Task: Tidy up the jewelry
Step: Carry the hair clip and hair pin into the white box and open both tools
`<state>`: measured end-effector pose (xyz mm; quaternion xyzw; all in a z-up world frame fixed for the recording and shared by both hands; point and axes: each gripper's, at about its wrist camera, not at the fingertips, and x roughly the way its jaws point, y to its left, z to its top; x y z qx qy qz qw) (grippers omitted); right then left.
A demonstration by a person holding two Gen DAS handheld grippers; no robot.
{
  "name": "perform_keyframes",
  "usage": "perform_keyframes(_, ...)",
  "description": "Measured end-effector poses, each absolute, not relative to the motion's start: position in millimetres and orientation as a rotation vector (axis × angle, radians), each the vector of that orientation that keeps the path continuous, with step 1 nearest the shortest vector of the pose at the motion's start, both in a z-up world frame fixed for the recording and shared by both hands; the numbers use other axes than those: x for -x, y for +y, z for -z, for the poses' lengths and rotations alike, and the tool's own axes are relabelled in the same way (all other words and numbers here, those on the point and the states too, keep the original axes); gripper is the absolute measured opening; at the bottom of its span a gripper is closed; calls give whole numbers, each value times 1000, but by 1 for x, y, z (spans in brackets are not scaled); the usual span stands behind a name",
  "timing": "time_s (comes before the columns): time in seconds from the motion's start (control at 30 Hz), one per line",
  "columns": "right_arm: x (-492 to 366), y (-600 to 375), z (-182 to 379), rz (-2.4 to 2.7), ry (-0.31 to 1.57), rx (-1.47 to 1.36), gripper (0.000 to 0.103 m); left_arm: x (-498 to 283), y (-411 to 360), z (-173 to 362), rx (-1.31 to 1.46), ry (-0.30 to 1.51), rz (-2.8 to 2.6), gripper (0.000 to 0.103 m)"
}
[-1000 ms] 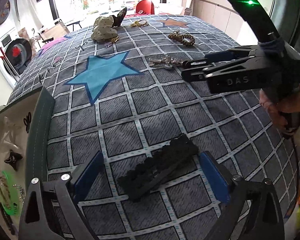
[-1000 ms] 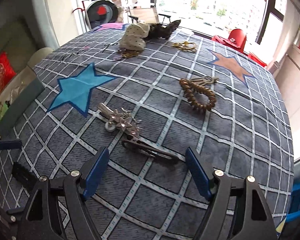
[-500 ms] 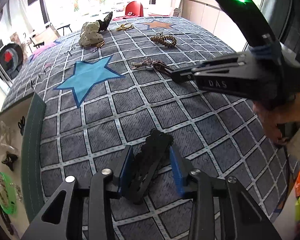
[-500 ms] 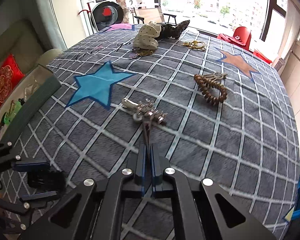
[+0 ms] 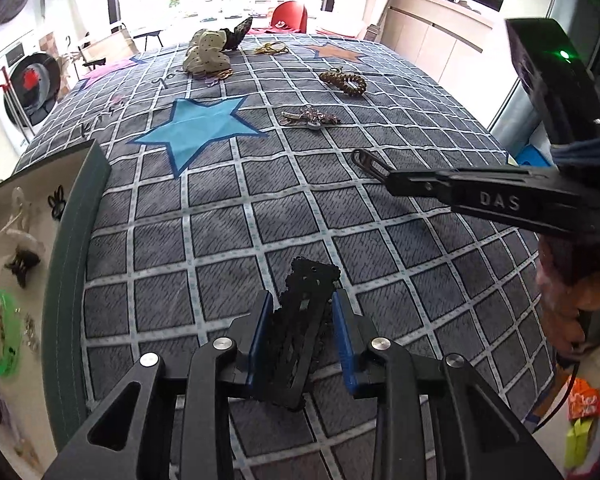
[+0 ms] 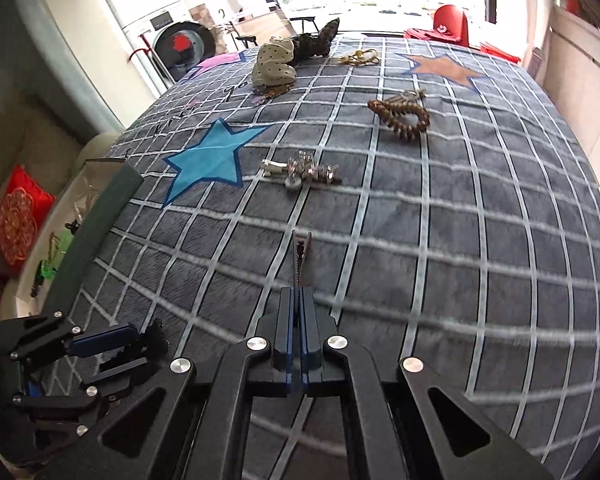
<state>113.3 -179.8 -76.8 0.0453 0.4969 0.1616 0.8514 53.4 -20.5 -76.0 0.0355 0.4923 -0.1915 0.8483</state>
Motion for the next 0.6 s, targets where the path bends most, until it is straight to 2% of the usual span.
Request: perform_keyframes(0.6,-53,-158,61,-348,1045,-141,3,-13,1,53,-54,991,356,33)
